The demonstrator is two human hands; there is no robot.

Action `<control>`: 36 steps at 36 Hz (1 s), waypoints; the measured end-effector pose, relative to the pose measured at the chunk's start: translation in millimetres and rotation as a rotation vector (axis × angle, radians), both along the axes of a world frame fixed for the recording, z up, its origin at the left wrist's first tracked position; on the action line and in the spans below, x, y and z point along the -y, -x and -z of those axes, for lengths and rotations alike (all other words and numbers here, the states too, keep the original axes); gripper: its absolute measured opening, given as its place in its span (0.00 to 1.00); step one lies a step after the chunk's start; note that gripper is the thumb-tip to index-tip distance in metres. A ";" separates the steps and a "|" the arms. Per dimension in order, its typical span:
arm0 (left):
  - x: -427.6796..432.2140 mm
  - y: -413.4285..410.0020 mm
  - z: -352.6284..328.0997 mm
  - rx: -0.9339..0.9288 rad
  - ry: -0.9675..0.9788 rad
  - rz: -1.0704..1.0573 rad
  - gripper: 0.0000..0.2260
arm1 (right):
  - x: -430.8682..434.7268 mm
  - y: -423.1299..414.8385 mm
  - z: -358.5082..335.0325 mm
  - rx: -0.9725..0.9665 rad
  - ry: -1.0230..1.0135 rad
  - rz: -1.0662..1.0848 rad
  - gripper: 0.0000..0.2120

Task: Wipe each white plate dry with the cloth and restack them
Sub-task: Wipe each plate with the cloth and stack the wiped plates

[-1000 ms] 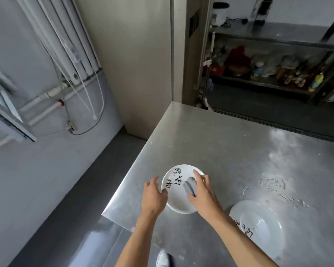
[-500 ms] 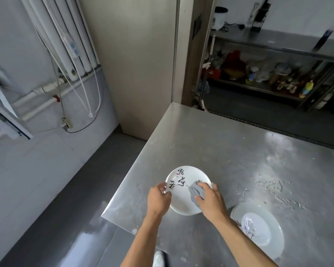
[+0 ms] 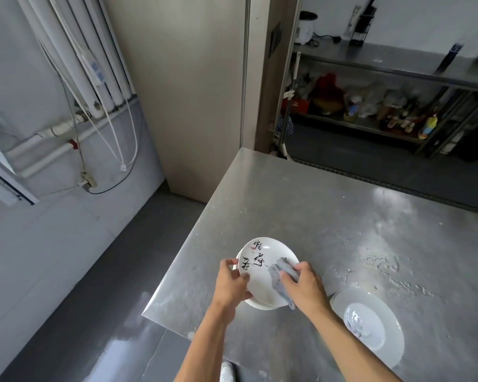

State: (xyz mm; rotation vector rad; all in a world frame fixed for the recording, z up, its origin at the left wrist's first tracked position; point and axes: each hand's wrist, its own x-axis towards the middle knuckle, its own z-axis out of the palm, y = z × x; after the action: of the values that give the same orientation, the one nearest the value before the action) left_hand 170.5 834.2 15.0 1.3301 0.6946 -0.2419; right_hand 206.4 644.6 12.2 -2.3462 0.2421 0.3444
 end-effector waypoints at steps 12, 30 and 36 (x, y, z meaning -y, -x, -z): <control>1.9 17.5 -4.9 0.008 -0.032 -0.110 0.15 | -2.7 -8.5 -23.4 0.467 0.029 0.099 0.06; 5.5 15.6 -23.9 0.158 0.030 -0.170 0.15 | -16.2 -7.1 -39.7 0.569 0.233 -0.626 0.14; 4.4 15.7 -28.5 0.182 0.021 -0.161 0.15 | -9.9 -3.5 -49.3 0.507 0.273 -0.690 0.18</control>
State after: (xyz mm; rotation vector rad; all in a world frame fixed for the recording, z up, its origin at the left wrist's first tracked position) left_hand 154.8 829.9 43.5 1.2511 0.6386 0.0017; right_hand 210.0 654.5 61.5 -2.6314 -0.8226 0.0211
